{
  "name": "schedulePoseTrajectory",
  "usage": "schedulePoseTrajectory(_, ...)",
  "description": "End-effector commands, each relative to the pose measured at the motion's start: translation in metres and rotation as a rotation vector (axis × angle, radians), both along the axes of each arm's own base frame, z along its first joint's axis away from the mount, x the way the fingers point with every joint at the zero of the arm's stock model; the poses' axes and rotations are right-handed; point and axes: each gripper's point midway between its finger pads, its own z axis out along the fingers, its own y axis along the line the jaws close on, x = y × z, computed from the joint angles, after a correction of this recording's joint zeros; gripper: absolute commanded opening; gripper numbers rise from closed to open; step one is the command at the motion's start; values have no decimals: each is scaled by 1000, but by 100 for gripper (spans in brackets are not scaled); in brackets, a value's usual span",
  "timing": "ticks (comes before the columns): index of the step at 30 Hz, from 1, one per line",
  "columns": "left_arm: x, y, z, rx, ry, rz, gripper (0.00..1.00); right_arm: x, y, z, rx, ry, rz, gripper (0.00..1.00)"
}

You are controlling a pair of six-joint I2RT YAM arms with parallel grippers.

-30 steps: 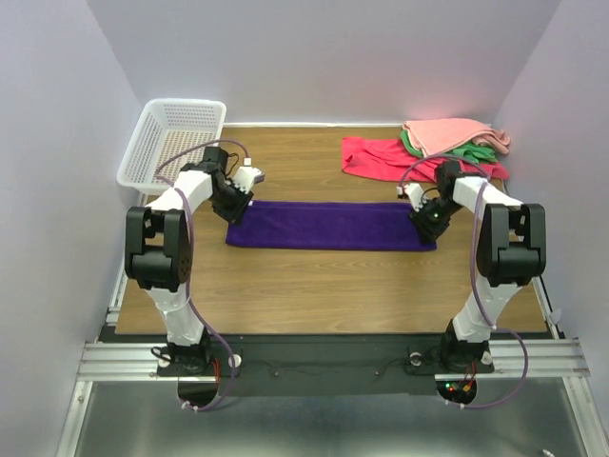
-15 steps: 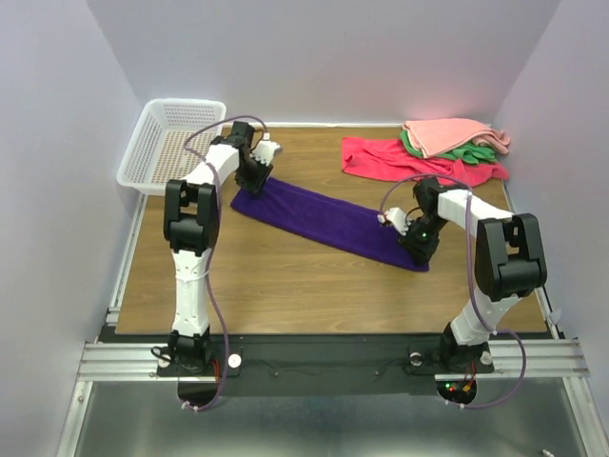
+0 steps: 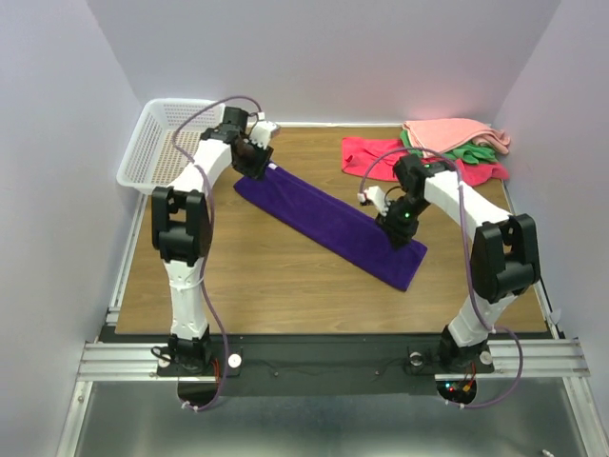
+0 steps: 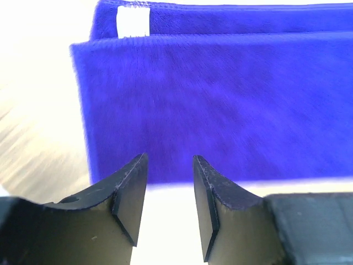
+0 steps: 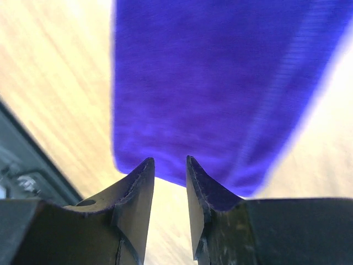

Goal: Roll the towels
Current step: Fold the towel

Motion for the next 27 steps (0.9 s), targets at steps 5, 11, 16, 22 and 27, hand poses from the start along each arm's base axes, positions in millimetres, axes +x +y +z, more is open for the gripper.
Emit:
schedulePoseTrajectory(5,-32,3,61,-71,-76,27,49,39,-22,-18,-114,-107,-46,34)
schedulePoseTrajectory(11,-42,-4,30,-110,-2,51,48,45,-23,-40,-131,-83,-62,33)
schedulePoseTrajectory(16,-34,-5,6,-105,37,78,47,17,-31,-59,-161,-2,-42,33)
schedulePoseTrajectory(22,-31,-8,-32,-87,112,80,47,-15,-32,-78,-193,88,5,32)
schedulePoseTrajectory(27,-22,-23,-58,-56,175,32,47,-37,-3,-76,-169,167,93,33)
